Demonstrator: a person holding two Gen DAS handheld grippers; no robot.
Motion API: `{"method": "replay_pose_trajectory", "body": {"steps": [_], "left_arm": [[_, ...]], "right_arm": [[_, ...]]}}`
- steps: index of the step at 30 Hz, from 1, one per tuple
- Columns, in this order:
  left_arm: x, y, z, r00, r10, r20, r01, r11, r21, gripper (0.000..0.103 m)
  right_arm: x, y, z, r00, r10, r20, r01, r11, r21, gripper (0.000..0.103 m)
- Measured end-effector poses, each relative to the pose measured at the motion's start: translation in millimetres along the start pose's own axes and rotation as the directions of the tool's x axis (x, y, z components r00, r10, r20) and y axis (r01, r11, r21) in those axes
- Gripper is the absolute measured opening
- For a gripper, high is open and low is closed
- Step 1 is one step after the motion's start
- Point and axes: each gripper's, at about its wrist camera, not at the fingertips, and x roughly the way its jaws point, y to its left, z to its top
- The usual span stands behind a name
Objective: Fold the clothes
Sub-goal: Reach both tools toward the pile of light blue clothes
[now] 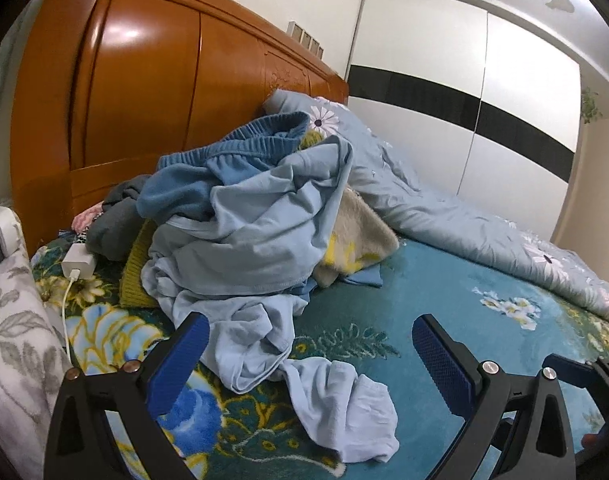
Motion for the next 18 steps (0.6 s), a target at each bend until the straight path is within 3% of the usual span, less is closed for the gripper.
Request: {"method": "replay_pose_trajectory", "body": {"steps": [10,18], "left_arm": [[4.7,18.5,2.5,0.998,0.050,-0.027,-0.051,0.999,-0.016,0.103],[21.6,31.8,-1.9,0.994,0.067,-0.086,-0.071,0.997,-0.043,0.103]], "right_arm": [[-3.6,16.4,2.5,1.000,-0.004,-0.008,0.003,0.999,-0.043,0.103],[-0.5,11.1,5.3,0.995,-0.100,-0.011,0.099,0.993,-0.062,0.103]]}}
